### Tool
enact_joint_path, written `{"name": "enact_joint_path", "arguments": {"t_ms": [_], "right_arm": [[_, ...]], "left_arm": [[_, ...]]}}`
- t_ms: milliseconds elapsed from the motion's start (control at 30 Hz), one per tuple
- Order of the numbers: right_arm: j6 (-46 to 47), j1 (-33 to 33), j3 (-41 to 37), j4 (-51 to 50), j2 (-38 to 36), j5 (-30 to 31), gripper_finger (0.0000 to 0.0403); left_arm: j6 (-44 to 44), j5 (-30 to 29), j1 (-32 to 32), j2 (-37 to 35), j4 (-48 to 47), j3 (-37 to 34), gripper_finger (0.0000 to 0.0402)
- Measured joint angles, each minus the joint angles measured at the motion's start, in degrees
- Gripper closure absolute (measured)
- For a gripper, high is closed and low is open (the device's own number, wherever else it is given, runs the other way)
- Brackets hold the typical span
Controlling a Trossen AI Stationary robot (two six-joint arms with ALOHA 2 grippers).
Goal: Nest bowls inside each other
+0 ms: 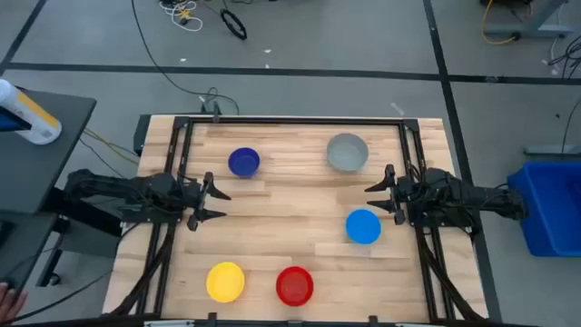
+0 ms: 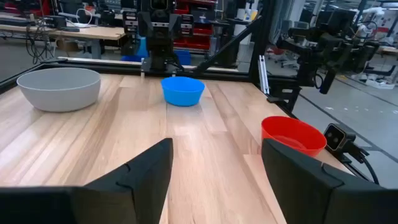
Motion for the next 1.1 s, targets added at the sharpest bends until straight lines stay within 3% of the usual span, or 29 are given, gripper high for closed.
{"name": "enact_joint_path", "arguments": {"t_ms": [1100], "right_arm": [[-0.01, -0.01, 0.0, -0.02, 0.0, 0.0, 0.0206]], "left_arm": [[0.0, -0.02, 0.0, 0.0, -0.01, 0.0, 0.0146]]}}
